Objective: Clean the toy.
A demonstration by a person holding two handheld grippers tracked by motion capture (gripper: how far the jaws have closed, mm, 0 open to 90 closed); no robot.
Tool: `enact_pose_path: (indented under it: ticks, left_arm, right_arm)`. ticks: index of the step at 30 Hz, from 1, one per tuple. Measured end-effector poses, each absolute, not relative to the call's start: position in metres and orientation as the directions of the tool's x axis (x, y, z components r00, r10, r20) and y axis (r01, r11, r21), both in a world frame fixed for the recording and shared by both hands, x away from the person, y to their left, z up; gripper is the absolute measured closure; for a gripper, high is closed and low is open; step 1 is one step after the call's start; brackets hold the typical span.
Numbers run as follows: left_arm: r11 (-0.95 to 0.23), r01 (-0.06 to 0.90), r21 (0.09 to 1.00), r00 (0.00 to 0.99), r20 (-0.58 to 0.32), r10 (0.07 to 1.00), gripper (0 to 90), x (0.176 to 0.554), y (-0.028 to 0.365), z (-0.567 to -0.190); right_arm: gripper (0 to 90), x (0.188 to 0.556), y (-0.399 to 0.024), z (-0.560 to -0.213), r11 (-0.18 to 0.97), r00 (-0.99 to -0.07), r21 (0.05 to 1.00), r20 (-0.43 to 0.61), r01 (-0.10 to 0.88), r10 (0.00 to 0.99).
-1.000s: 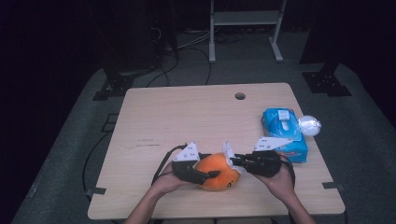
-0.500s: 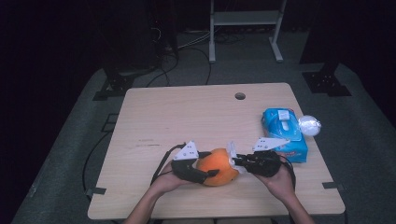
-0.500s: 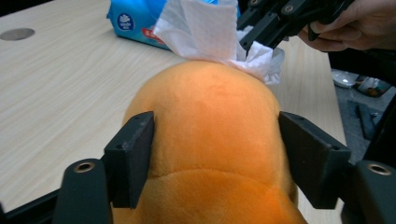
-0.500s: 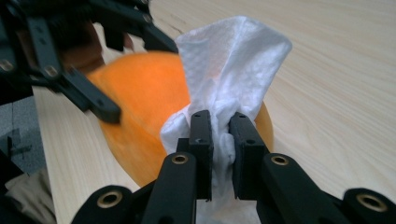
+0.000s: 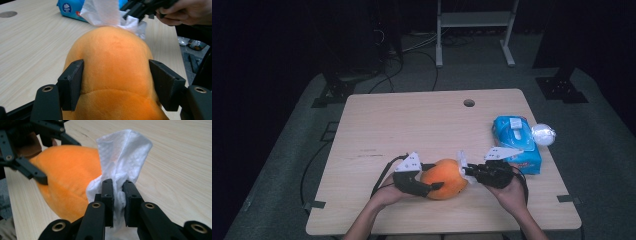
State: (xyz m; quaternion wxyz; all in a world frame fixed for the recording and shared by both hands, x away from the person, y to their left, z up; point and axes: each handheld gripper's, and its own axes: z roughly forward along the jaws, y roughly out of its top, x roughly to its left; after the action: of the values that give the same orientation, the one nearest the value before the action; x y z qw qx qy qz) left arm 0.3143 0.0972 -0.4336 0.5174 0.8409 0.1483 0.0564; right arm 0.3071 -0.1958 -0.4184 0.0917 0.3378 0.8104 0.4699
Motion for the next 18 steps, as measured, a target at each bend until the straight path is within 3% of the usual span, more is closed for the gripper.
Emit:
enact_pose_path:
  ticks: [8, 18]
  left_arm:
    - [-0.47, 0.134, 0.873, 0.967, -0.012, 0.254, 30.7, 0.304, 0.088, -0.432]
    - [-0.456, 0.155, 0.877, 0.966, -0.037, 0.257, 30.2, 0.306, 0.089, -0.433]
  right_arm:
    - [79.8, 0.297, -0.178, -0.405, 0.333, -0.804, 0.854, 0.154, 0.401, 0.574]
    - [79.8, 0.305, -0.197, -0.416, 0.31, -0.757, 0.827, 0.196, 0.469, 0.623]
